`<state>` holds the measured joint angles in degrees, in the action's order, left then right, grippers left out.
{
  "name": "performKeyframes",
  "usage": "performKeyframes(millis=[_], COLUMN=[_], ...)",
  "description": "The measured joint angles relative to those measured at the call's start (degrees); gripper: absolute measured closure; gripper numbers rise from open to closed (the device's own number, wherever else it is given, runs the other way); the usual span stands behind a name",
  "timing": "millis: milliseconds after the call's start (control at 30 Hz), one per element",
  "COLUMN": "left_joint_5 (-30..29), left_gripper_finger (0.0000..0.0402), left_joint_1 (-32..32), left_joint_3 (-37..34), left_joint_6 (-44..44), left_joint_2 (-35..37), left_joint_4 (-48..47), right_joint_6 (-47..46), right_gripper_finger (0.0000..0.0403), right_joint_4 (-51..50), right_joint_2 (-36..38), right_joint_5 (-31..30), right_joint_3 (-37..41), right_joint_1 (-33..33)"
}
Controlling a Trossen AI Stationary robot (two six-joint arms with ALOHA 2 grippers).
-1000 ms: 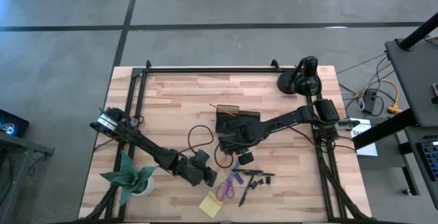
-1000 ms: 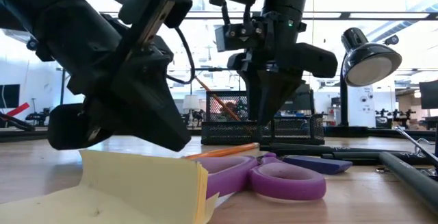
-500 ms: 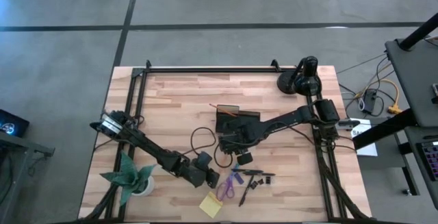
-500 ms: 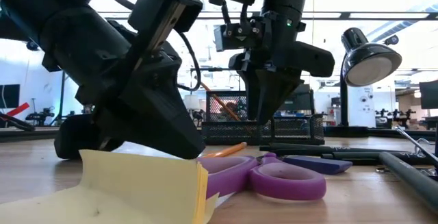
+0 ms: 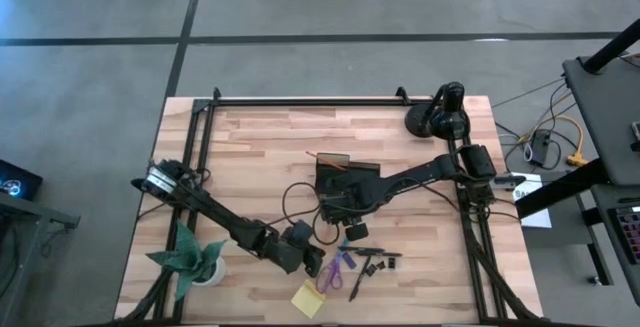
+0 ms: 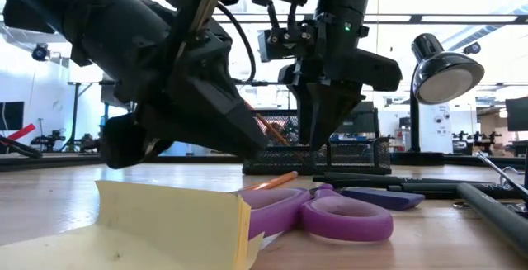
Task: Pick and place office supplies into organizer
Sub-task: Put the yellow pencil into the black desk organizer
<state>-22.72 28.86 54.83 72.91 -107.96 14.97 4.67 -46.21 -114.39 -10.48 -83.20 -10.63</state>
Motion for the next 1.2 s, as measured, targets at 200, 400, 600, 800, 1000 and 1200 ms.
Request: performKeyframes(millis=[200,400,600,800,1000,1200], left_joint_5=[0.16,2.53,3.85,6.64,7.07,7.38], left_gripper_finger=[0.0378,0.0378,0.0378,0.0378,0.0378,0.0378], left_joint_1=[-0.04,-0.38,-0.37,-0.38,-0.37,-0.26], left_joint_3=[-0.09,-0.02,0.57,0.51,0.42,0.26], left_joint_6=[-2.29,-2.8,-2.74,-2.14,-0.36,0.5], left_joint_2=[0.0,-1.9,-3.61,-3.58,-3.5,-1.78], left_joint_4=[0.96,2.5,3.1,-0.15,-1.53,-4.7], right_joint_6=[-0.23,-0.23,-1.02,-1.73,-2.57,-2.5], right_gripper_finger=[0.0255,0.0252,0.0252,0.0252,0.0253,0.0254], right_joint_4=[-0.04,-0.07,-0.14,-0.1,-0.01,0.48], right_joint_2=[0.02,0.02,0.02,0.02,0.02,0.02], right_joint_5=[0.0,0.0,-0.02,-0.07,-0.07,-0.11], right_joint_3=[0.0,0.0,0.0,0.0,0.0,0.0], right_joint_1=[0.0,-0.03,-0.47,-0.6,-0.83,-1.26])
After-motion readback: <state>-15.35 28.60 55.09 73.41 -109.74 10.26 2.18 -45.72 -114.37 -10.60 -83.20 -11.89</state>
